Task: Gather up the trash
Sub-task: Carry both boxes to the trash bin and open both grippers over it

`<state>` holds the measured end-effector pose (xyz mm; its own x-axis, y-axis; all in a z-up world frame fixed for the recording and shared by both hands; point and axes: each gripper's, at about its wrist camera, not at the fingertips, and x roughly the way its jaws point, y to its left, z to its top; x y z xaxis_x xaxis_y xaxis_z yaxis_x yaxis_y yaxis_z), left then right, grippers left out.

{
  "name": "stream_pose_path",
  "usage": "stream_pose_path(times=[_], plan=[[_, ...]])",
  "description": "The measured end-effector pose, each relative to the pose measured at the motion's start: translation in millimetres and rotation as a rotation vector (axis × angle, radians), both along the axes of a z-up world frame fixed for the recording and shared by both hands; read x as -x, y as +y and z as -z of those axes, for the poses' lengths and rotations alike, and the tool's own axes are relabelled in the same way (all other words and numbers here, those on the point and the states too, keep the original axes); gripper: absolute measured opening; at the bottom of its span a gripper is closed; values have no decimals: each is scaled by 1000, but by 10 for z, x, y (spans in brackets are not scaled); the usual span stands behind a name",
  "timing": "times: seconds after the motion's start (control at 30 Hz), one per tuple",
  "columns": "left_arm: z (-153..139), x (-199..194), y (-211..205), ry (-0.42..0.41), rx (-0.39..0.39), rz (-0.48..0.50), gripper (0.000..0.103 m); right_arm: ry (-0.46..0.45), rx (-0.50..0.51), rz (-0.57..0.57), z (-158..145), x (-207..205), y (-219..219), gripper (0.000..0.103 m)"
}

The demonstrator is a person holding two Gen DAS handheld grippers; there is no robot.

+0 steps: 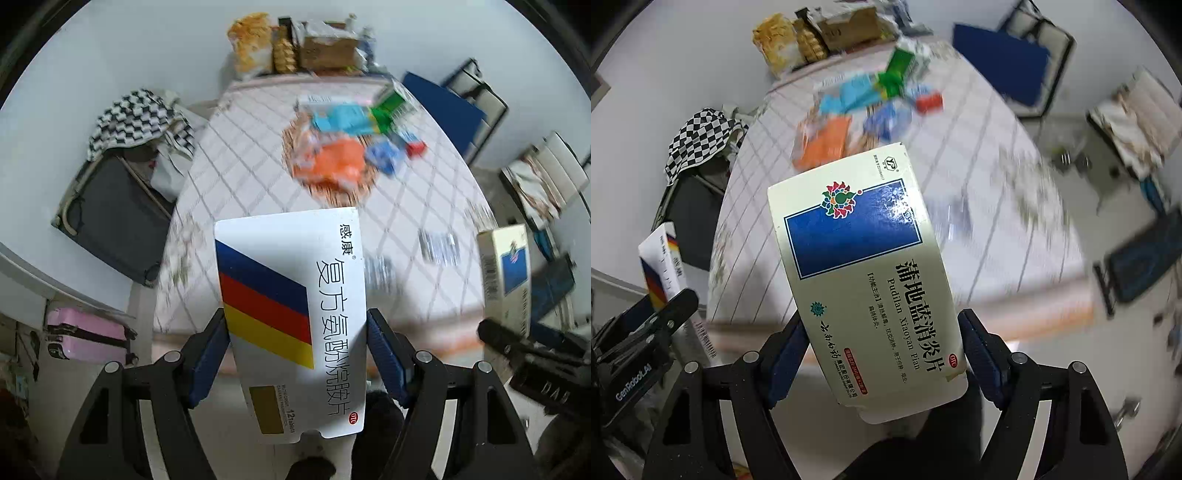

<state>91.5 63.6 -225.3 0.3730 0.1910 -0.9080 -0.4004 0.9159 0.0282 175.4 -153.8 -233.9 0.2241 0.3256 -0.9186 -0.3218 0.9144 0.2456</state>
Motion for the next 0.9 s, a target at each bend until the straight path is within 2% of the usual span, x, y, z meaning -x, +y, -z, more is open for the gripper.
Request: stream_pose_path(times=[0.1, 0.23, 0.33, 0.5, 0.57, 0.63, 0.7, 0.77, 0.8, 0.83, 0.87, 0.9], plan=[[253, 302, -46, 48, 53, 32, 70, 64, 13, 19, 246, 489, -66, 81], [772, 645, -48, 126, 160, 26, 70, 196, 36, 24, 799, 1018, -175, 81], [1368, 886, -24, 200, 248, -7, 70, 275, 55, 35, 1259, 1241, -270, 81], [2451, 1015, 10, 277, 367, -37, 71, 408, 71, 68, 2350, 1473, -437, 81], [2938, 1004, 47, 303, 415, -51, 71, 466, 64, 87, 2913, 1530, -479, 81], [3542, 973, 115, 340, 497, -71, 72, 505, 51, 103, 3409, 1561, -495, 81], [3986, 959, 182, 357, 554, -96, 72, 542, 31, 121, 3877, 1568, -495, 81], [4389, 921, 217, 373, 566, -95, 73, 562, 10, 128, 4360, 1561, -458, 81], [4514, 903, 224, 372, 557, -91, 77, 565, 3, 125, 4510, 1554, -428, 81], [4673, 886, 232, 364, 552, -85, 95, 573, -4, 117, 4684, 1532, -382, 81], [4761, 890, 239, 363, 546, -86, 102, 583, -21, 112, 4866, 1516, -345, 81], [4836, 897, 247, 357, 537, -89, 102, 590, -36, 106, 5042, 1507, -317, 82]])
